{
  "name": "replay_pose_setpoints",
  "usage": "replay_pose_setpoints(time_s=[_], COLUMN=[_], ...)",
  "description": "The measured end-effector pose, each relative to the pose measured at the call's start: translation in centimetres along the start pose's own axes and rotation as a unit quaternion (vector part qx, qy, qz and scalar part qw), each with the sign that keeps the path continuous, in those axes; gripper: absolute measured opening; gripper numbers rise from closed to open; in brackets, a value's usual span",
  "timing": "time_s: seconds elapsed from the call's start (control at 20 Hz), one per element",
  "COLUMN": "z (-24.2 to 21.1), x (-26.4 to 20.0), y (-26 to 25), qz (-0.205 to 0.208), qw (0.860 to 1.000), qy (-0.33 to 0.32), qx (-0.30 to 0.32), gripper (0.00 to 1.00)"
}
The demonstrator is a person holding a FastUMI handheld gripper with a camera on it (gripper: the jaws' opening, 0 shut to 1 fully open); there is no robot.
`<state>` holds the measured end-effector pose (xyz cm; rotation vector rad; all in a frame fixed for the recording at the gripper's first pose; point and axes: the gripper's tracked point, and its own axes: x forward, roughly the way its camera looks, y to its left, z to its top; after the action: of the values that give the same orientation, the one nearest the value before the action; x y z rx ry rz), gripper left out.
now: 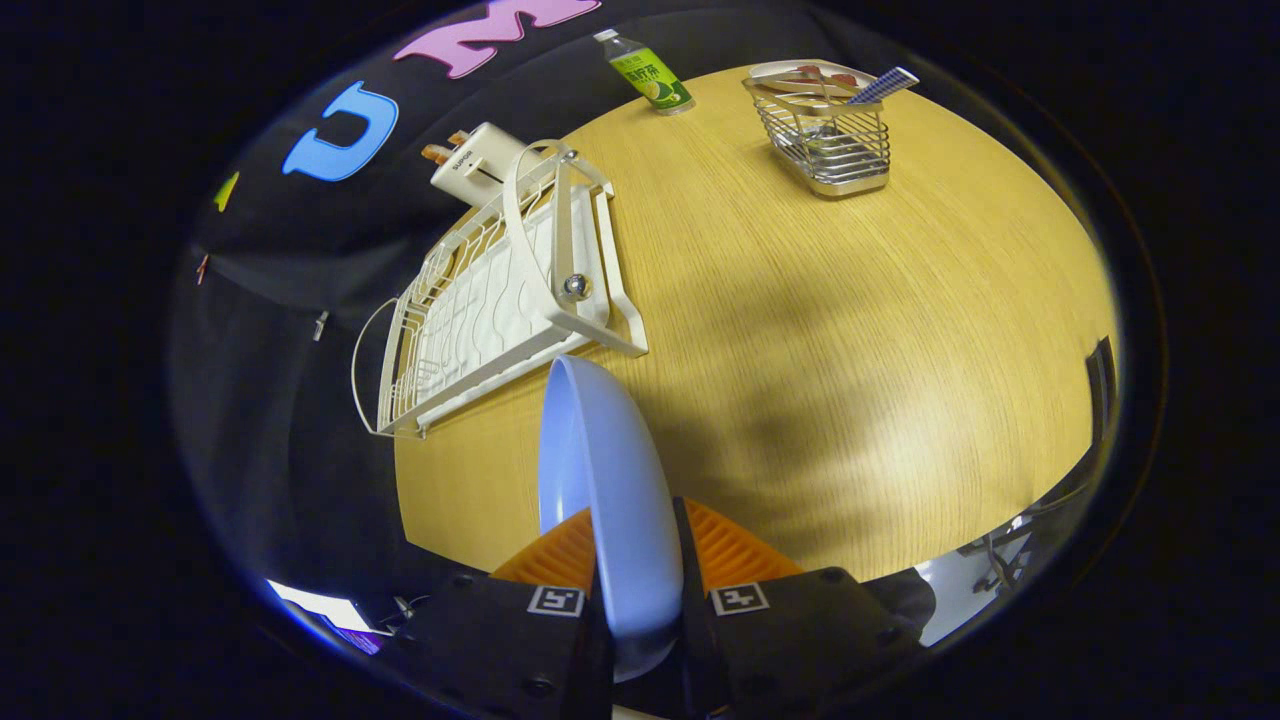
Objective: Take the plate from the dish rack, then take the spoon from the basket and place it into the plate.
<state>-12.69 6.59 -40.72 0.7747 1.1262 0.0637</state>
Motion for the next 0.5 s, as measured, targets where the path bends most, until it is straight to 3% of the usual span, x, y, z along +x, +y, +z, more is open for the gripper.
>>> replay_pose_setpoints(time_s=[0.5], z=[0.8], x=[0.5], y=[-2.4], qz=[-0.044], qw=[0.999], qy=[0.002], qx=[-0.003], gripper=[0.48])
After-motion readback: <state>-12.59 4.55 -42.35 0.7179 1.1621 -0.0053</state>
